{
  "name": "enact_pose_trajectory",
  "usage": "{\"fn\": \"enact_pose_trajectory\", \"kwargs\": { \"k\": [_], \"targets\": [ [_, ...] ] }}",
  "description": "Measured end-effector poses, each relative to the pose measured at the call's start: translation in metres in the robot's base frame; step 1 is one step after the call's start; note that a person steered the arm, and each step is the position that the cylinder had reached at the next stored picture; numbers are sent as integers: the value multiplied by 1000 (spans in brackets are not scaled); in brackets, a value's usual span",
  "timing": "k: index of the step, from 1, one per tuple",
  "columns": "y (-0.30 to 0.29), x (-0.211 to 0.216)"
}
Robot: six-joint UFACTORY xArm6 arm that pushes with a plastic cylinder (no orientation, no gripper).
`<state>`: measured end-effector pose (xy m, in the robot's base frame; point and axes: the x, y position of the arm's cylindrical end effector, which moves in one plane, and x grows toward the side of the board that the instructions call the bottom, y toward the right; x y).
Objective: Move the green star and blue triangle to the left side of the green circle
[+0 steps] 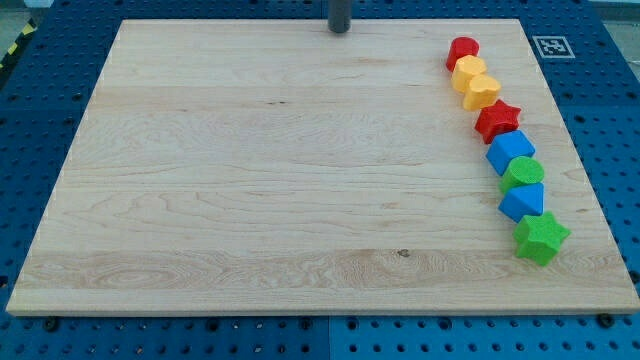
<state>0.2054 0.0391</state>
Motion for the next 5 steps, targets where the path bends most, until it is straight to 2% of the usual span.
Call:
{"fn": "enact_pose_trajectory", "kwargs": {
  "k": [1,2,3,5],
  "targets": [
    [48,-7],
    [124,-6],
    [206,12],
    [227,148]
  ]
}}
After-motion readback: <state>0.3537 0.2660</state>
